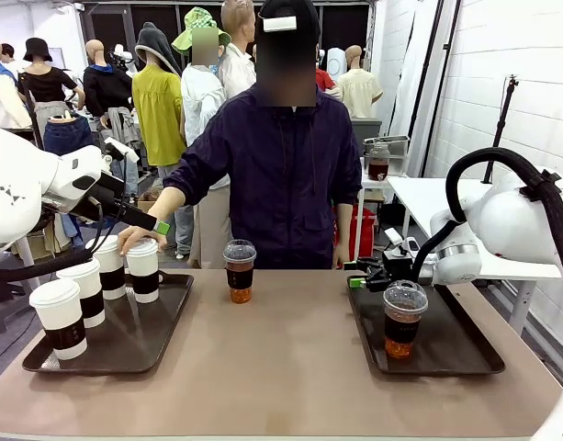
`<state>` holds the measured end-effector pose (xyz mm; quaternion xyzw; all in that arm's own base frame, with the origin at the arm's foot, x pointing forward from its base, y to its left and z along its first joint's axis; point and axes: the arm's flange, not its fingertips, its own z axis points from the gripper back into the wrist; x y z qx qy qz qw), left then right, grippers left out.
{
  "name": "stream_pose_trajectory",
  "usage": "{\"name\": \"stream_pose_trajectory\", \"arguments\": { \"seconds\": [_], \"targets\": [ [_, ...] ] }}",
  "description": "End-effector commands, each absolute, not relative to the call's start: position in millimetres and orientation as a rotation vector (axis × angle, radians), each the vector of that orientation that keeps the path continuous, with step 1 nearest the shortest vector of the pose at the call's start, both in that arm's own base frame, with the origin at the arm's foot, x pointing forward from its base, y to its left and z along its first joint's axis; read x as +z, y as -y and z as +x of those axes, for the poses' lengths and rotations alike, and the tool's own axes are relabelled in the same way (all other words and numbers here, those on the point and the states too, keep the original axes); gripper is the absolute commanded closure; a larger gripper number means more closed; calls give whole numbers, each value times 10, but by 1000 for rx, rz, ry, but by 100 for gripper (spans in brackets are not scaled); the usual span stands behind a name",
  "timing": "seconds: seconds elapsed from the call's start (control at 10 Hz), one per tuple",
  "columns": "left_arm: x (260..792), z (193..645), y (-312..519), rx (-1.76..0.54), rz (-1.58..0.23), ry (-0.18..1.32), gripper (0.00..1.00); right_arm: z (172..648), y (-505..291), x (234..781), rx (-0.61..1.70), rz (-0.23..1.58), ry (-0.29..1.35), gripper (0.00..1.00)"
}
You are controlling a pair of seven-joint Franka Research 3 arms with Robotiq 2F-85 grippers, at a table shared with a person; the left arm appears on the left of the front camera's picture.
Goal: Distribute the coffee onto the tray.
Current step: Pick up another iced Americano from the middle of the table and place it on the right Handle tray.
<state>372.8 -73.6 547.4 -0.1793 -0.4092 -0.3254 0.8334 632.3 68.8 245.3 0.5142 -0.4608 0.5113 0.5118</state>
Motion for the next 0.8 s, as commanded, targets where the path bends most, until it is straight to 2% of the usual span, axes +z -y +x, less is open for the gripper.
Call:
{"name": "stream_pose_trajectory", "arguments": {
  "seconds": [0.0, 0.4, 0.7],
  "targets": [
    [5468, 3733, 722, -687, -390, 866, 0, 6408, -823, 2493, 1197, 1224, 1142, 0],
    [5468, 3733, 722, -687, -390, 866, 0, 6484, -1216, 2558, 1194, 1231, 1168, 0],
    [5468, 3733, 722, -687, -390, 866, 0, 6578, -1515, 2536, 1254, 1273, 1117, 0]
  ]
}}
